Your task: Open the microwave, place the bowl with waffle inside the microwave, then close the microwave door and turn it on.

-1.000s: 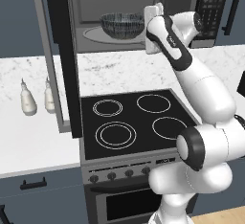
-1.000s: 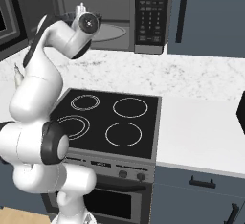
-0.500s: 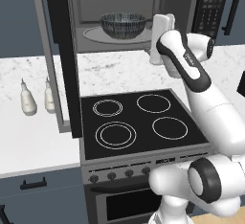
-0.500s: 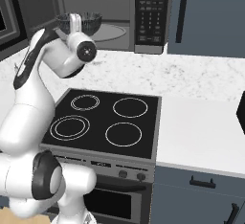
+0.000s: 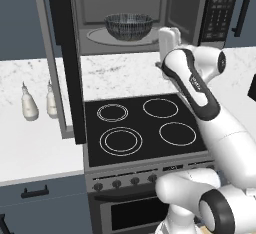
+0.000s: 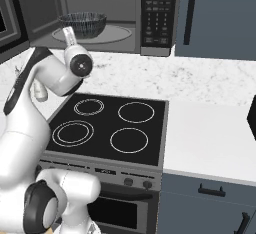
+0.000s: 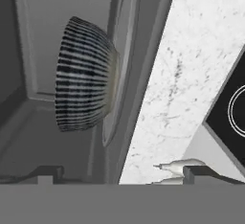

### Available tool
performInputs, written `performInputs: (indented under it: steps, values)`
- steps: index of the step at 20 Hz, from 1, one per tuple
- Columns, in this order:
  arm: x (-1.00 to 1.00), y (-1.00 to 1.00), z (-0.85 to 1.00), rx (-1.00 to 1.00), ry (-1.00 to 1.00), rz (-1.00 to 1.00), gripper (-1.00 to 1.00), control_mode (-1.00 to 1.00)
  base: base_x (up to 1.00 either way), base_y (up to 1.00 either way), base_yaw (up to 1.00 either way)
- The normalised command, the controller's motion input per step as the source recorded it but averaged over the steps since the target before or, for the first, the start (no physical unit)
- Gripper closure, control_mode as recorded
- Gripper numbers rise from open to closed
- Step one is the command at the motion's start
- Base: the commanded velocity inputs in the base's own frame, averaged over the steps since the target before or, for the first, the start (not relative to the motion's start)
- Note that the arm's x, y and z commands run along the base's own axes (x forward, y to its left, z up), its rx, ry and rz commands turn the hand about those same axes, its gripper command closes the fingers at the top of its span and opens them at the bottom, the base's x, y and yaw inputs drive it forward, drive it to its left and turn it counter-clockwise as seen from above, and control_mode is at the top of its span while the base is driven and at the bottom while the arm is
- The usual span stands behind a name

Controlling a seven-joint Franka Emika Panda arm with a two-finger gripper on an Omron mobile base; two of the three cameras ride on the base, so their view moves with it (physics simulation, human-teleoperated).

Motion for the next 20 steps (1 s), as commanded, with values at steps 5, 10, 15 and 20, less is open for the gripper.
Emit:
performInputs:
  steps: [5,10,15,20]
  values:
    - [-0.19,0.00,-0.05,-0.37,-0.05,-0.05,-1.00,-1.00,0.00,0.00,0.00]
    - [-0.06,0.00,-0.23,-0.39,0.00,-0.10,-1.00,-1.00,0.00,0.00,0.00]
    - [-0.08,0.00,-0.17,-0.37,0.00,-0.21,-1.00,-1.00,0.00,0.00,0.00]
    - [-0.04,0.06,-0.21,-0.29,0.00,-0.19,-1.00,-1.00,0.00,0.00,0.00]
